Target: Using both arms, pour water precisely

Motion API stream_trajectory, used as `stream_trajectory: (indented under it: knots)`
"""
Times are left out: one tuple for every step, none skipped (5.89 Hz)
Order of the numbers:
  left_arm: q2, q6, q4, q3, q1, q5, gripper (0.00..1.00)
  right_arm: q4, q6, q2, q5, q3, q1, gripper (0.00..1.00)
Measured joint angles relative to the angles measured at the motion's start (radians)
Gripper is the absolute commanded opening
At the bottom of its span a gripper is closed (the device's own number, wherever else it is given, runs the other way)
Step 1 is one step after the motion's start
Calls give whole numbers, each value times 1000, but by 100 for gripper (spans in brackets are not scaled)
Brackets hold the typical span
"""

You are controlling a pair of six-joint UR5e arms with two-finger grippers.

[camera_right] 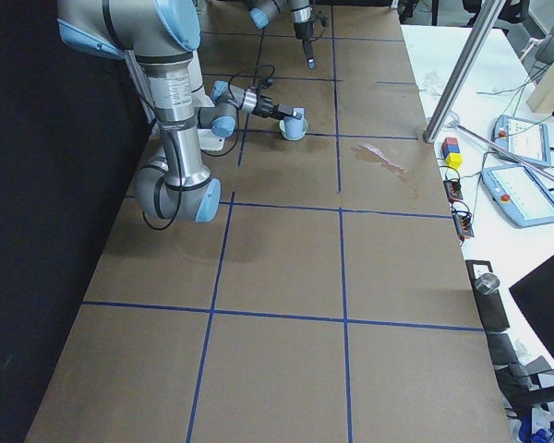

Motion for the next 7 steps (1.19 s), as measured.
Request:
stream_trajectory:
  knots:
    - [0,-1,0,-1,0,0,100,-10,-65,0,0,-9,2,0]
    - [1,-2,1,-3,0,0,100,-16,-117,1,0,-14,4,0]
    - [1,-3,1,-5,0,0,100,-19,-151,3,0,-18,5,0]
    - [1,-3,1,-8,0,0,100,-21,-166,5,0,-27,6,0]
    - [2,-4,1,-13,0,0,100,-22,-187,7,0,-35,6,0]
    - [3,-6,1,-17,0,0,100,-23,-214,9,0,-39,7,0]
    - [3,-7,1,-18,0,0,100,-23,-238,11,0,-39,7,0]
